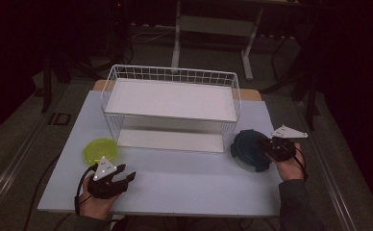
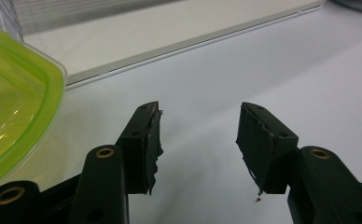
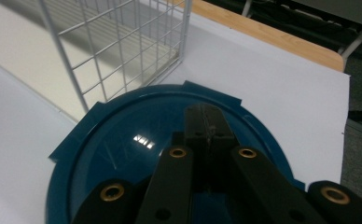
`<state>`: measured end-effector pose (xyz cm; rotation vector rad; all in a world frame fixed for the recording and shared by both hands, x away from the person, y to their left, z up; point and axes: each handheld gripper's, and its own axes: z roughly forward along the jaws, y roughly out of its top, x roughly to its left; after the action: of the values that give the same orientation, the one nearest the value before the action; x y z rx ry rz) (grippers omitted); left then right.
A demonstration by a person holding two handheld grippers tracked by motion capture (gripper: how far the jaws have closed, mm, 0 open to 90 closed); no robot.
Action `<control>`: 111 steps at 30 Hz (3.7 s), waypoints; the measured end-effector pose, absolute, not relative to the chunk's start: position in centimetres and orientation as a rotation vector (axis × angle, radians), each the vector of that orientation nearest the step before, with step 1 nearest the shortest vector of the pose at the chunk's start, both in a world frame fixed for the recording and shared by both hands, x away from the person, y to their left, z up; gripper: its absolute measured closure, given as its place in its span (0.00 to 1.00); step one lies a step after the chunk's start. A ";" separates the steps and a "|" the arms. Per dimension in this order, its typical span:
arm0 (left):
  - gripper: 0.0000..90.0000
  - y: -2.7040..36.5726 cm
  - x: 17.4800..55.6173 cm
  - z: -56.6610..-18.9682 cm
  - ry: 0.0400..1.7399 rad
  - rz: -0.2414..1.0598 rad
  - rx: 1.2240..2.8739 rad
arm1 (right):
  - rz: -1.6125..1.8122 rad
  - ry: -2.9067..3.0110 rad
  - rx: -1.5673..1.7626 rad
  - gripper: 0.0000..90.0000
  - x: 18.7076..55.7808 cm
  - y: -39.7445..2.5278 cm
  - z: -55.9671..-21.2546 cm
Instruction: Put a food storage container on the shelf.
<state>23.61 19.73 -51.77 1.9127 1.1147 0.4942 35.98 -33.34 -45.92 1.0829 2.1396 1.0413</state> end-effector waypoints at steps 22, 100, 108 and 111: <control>0.53 19.7 23.7 -51.8 1.120 0.503 1.920 | 1.025 2.084 1.280 1.00 40.1 -36.3 -47.7; 0.53 19.6 23.9 -52.0 1.117 0.515 1.921 | 0.891 2.291 1.243 1.00 35.2 -35.0 -47.7; 0.53 19.2 24.1 -52.1 1.108 0.512 1.934 | 0.873 2.307 1.256 1.00 32.6 -35.7 -48.8; 0.53 19.1 24.2 -52.1 1.107 0.509 1.939 | 0.893 2.315 1.251 1.00 32.3 -35.3 -48.9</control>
<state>24.18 19.09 -52.13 1.9385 1.1068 0.5087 32.33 -35.35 -48.90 1.2513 2.3147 0.8932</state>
